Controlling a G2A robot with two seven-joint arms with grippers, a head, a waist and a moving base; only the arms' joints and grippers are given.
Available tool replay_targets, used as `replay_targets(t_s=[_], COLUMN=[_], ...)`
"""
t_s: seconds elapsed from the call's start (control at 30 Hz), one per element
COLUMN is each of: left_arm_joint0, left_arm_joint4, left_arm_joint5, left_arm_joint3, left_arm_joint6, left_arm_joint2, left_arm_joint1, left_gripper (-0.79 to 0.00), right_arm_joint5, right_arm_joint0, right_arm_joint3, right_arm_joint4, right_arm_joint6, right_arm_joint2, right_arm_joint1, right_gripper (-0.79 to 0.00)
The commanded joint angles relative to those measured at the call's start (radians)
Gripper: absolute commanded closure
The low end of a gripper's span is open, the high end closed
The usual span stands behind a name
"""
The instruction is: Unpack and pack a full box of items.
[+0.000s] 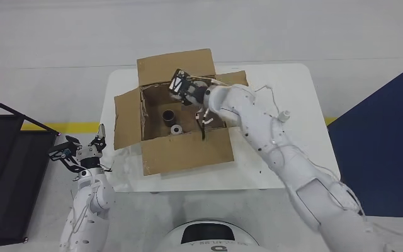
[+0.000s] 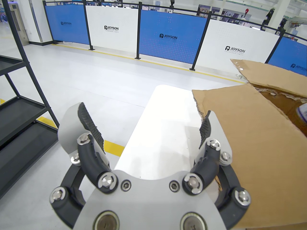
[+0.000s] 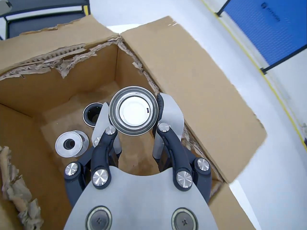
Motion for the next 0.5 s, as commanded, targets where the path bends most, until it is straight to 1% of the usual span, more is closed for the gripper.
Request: replay_targets(t_s=[0.0, 0.1, 0.2, 0.33, 0.47], left_arm_joint0=[0.000, 0.000, 0.000, 0.000, 0.000], left_arm_joint4=[0.000, 0.000, 0.000, 0.000, 0.000], left_arm_joint5=[0.000, 0.000, 0.000, 0.000, 0.000], left_arm_joint3=[0.000, 0.000, 0.000, 0.000, 0.000], left_arm_joint6=[0.000, 0.000, 0.000, 0.000, 0.000], left_arm_joint2=[0.000, 0.000, 0.000, 0.000, 0.000], left_arm_joint1=[0.000, 0.000, 0.000, 0.000, 0.000], left_gripper=[-0.785, -0.785, -0.785, -0.785, -0.785], right_arm_joint5=[0.008, 0.038, 0.118, 0.201, 0.290], right_arm_joint0=[-0.169, -0.331, -0.444, -0.576, -0.754], right_arm_joint3=[-0.234, -0.409, -0.482, -0.557, -0.640], right_arm_joint4=[-0.051, -0.079, -0.075, -0.071, -0.049], right_arm_joint6=[0.005, -0.043, -0.114, -0.179, -0.261], right_arm_joint2=[0.120, 0.243, 0.351, 0.454, 0.573], right_arm_joint1=[0.041, 0.072, 0.088, 0.100, 0.110], right_gripper=[0.000, 0.000, 0.000, 0.000, 0.000])
